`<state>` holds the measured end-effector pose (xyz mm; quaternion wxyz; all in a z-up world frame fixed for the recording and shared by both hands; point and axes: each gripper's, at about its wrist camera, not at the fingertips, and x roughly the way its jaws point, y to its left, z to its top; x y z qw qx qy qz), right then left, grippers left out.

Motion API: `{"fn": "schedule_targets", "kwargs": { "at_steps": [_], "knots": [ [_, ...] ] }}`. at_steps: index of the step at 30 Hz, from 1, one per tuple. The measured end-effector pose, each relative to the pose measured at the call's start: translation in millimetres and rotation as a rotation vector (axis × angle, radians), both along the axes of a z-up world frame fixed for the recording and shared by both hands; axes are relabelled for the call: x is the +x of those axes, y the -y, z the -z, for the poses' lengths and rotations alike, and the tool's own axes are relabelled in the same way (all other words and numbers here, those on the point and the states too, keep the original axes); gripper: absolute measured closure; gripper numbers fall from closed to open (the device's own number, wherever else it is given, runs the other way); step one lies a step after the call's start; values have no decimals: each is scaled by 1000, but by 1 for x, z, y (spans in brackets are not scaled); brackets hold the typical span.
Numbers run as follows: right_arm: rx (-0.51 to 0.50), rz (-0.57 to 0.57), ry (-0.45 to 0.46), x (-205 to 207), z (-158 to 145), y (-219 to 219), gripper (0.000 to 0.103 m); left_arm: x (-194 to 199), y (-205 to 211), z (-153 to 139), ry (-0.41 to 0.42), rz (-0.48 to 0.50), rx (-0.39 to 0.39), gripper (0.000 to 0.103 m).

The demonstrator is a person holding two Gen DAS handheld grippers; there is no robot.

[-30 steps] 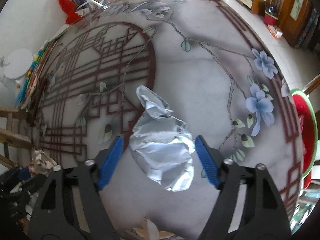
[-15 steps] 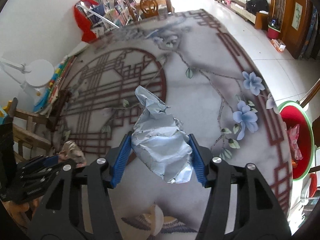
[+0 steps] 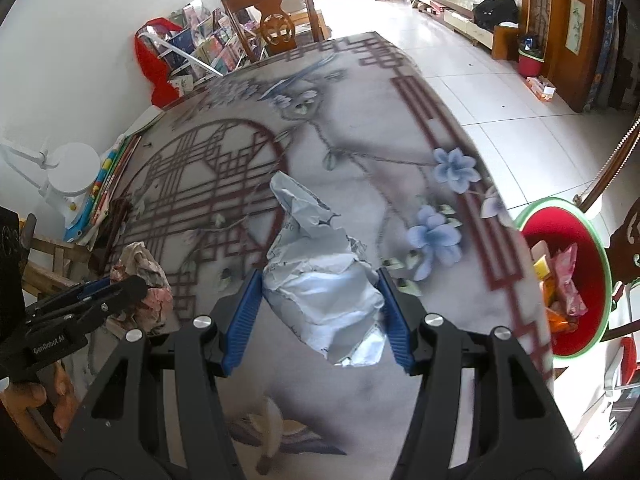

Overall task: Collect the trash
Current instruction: 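Carry the newspaper and foil over the red bin with both tools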

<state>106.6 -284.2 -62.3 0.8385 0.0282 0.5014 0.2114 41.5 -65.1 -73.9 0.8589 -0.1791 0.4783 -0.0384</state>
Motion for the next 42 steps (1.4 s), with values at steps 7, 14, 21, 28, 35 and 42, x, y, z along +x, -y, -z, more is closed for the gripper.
{"fn": "schedule_targets", "kwargs": {
  "at_steps": [7,14,21,28,35,42],
  "knots": [
    [9,18,6,8,-1,34,47,15,32,-4,6,5,2,67],
    [25,63,9,16,-3,80,47,35,86,-14,23,65,13,67],
    [39,145,9,20,-2,133,47,52,132,-19,28,132,35,67],
    [42,243,15,19,-2,185,47,75,185,-15,23,224,44,67],
    [38,343,18,21,2,235,47,95,232,-20,41,306,53,67],
    [50,413,18,32,5,275,47,119,263,-19,34,363,22,67]
  ]
}}
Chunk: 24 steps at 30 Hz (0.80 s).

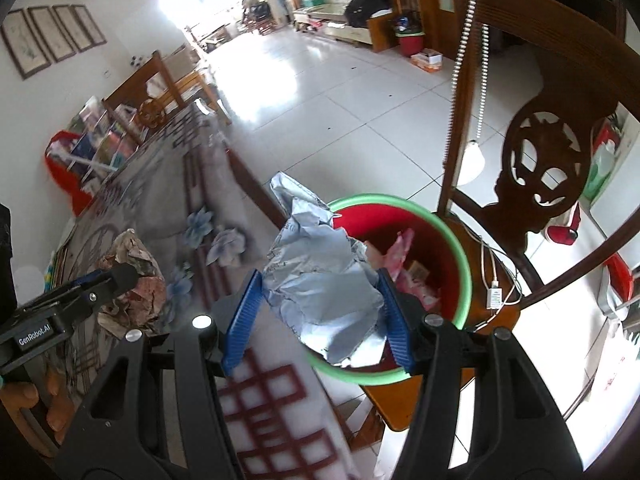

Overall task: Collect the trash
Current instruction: 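Carry the newspaper and foil over the red bin with both tools, then open both tools to drop the newspaper and foil into the bin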

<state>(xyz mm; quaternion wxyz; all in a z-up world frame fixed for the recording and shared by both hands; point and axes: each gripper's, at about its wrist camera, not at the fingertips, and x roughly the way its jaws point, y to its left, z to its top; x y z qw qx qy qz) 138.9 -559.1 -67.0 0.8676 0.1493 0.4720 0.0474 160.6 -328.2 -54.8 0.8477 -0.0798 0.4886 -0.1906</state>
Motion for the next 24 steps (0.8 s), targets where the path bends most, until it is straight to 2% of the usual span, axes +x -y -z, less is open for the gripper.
{"fn": "schedule_targets", "kwargs": {
  "at_steps": [3,5,6,7,11,13,15,18,22,24],
  "knots": [
    [8,27,4,7,0,12,46,9,20,2,-6,43,-13,63],
    [21,39,-1,12,2,19,42,15,34,3,-11,74,-5,50],
    [22,48,-12,15,4,22,32,16,38,4,-5,74,2,35],
    [19,62,-18,16,5,24,21,16,39,2,8,73,-1,26],
    [30,80,-7,16,3,27,20,15,33,-2,23,55,-6,24],
    [27,74,9,15,-1,22,15,13,24,-9,51,23,6,20],
    [15,68,48,11,-10,13,9,9,8,-17,80,-18,0,19],
    [-4,37,127,6,-29,-8,5,0,-18,-33,144,-81,-4,19],
    [-27,-21,213,2,-51,-42,5,-15,-54,-54,223,-151,8,8],
    [-20,-55,271,-4,-64,-65,5,-24,-74,-62,257,-193,10,8]
  ]
}}
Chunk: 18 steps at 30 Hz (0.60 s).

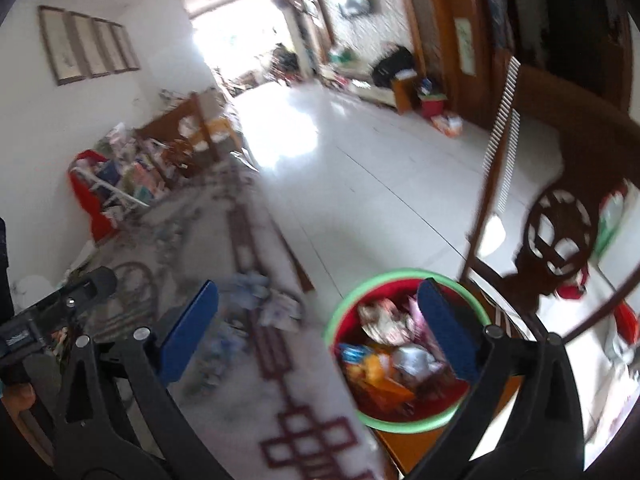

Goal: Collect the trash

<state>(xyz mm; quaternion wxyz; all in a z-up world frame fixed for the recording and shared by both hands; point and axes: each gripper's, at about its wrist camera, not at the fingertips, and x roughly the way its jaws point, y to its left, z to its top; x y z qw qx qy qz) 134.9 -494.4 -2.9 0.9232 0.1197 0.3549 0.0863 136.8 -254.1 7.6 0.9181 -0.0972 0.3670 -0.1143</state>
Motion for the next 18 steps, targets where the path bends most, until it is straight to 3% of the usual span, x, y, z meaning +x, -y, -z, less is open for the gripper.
{"fn": "schedule_targets", "kwargs": {
  "at_steps": [4,6,9,11,14,18],
  "knots": [
    [-45,-24,123,-18,-21,-37,5,-17,-37,-10,49,-69,1,8],
    [-116,-1,208,-32,-32,-58,5,-26,-53,-15,82,-110,13,8],
    [-196,-13,222,-38,-39,-92,5,-40,-75,-20,122,-178,63,8],
    [-174,-47,217,-41,-41,-111,5,-50,-90,-23,159,-206,65,8],
    [-146,-12,268,-55,-46,-126,5,-73,-113,-30,248,-291,87,8],
    [-105,-21,263,-60,-49,-148,5,-89,-134,-35,281,-337,142,8]
  ]
}}
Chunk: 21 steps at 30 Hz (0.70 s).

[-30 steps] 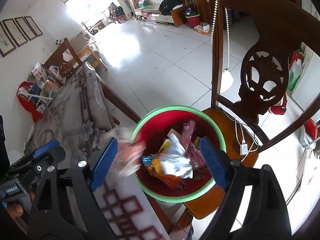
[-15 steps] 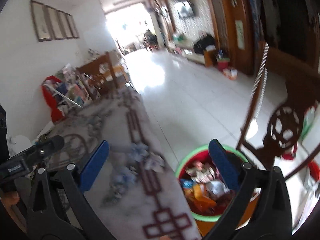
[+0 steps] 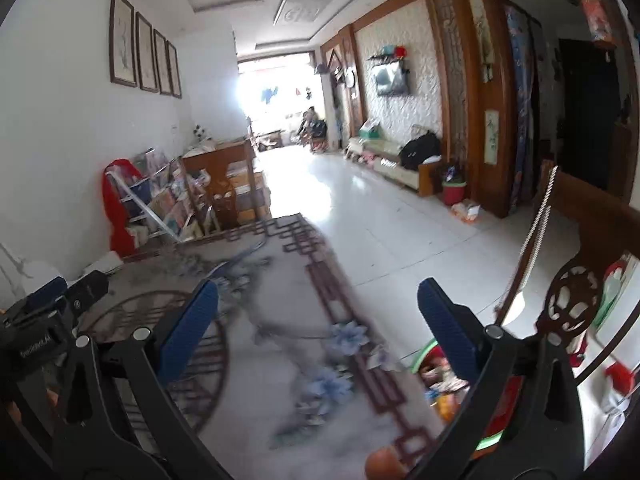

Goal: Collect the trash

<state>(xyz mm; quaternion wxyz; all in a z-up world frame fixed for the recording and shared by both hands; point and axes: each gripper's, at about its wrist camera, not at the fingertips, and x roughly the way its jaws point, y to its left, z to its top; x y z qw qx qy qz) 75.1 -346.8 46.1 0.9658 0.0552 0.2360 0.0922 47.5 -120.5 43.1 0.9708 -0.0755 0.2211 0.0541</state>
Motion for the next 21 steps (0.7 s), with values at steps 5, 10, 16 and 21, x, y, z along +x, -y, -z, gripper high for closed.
{"fn": "schedule_targets", "kwargs": {
  "at_steps": [5,10,16,21],
  "knots": [
    [-2,5,53,-18,-6,-28,5,-20,-23,-4,-6,-17,37,8],
    [-49,49,156,-42,-10,-52,5,-35,-40,-9,6,1,41,8],
    [-36,24,188,-59,-8,-73,5,-42,-56,-7,-23,7,30,8],
    [-59,25,170,-63,-9,-85,5,-48,-76,-6,-47,-9,-4,8]
  ]
}}
